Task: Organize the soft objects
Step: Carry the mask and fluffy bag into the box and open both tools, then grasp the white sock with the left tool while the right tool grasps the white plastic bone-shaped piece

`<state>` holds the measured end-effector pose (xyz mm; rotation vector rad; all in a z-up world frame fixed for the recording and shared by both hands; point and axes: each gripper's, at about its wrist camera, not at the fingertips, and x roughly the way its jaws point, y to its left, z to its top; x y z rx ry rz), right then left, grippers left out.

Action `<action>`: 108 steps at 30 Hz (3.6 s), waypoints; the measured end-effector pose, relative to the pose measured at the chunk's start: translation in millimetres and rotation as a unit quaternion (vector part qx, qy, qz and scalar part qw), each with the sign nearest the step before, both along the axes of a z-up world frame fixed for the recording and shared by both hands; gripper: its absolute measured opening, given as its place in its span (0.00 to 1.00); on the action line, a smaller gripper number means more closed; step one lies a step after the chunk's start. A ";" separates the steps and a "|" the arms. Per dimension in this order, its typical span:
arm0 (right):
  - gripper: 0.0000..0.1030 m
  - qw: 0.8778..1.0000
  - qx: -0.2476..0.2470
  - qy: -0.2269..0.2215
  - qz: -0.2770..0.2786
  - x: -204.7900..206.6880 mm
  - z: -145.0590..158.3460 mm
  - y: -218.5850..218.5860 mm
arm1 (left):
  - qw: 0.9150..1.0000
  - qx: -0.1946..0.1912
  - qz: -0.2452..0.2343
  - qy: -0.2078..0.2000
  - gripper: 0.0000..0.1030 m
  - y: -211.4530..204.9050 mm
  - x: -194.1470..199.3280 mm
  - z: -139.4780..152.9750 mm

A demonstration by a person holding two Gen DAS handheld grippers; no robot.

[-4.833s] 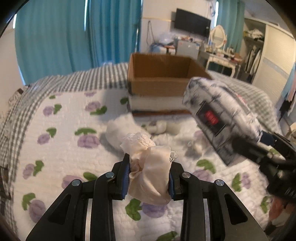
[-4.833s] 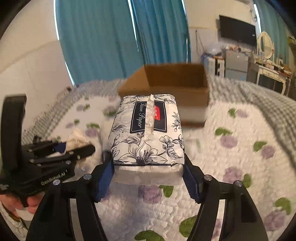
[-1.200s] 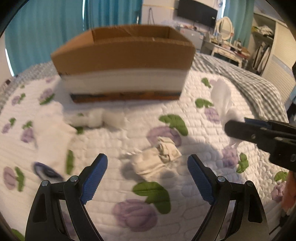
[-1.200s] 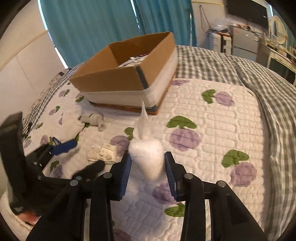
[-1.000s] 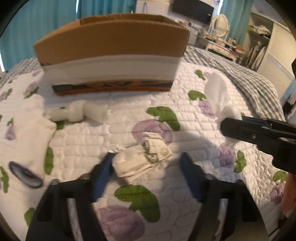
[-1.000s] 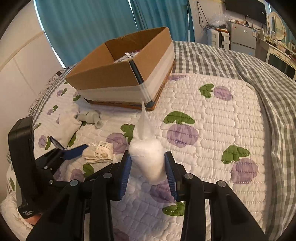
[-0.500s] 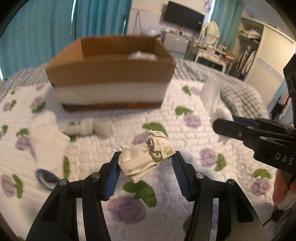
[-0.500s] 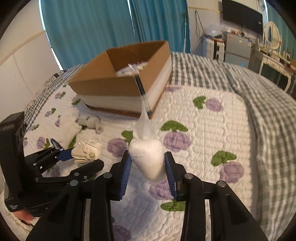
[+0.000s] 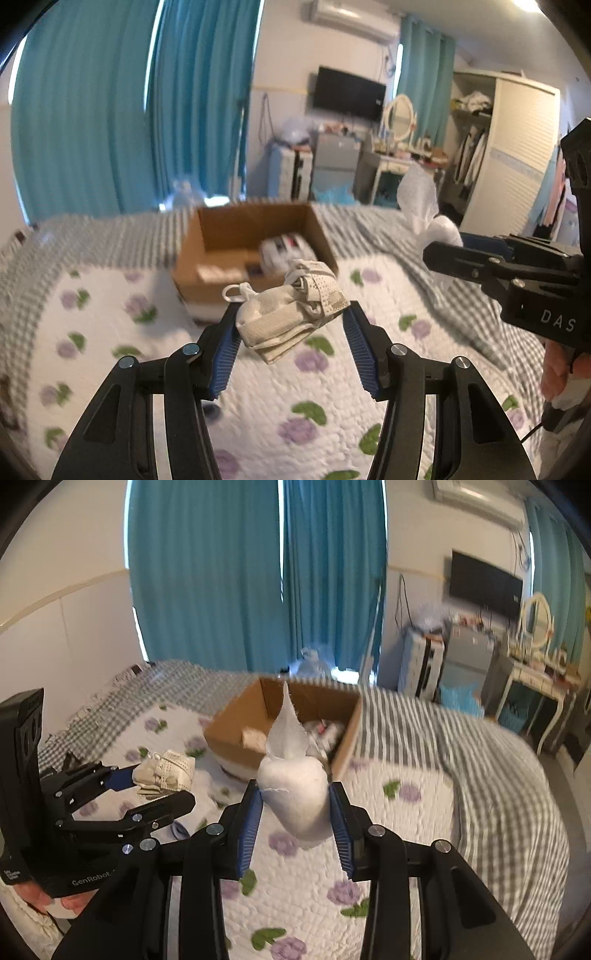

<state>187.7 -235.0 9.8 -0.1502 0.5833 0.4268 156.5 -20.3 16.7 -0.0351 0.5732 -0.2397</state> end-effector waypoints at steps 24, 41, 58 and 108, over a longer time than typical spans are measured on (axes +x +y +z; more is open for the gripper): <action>0.35 1.000 0.023 0.005 -0.007 195.9 -22.2 72.6 | 0.998 0.054 0.002 0.019 0.52 37.7 196.8 -36.5; 0.78 0.997 0.043 0.043 -0.047 235.5 -57.1 61.2 | 0.997 0.069 0.008 0.014 0.80 40.1 203.3 -62.5; 0.90 0.996 0.032 -0.082 -0.026 43.2 104.8 51.6 | 0.985 0.089 0.073 -0.132 0.88 70.6 30.0 93.8; 0.91 0.993 -0.030 0.113 -0.012 117.4 -190.7 91.9 | 0.979 0.048 0.106 0.169 0.62 72.0 98.2 -201.5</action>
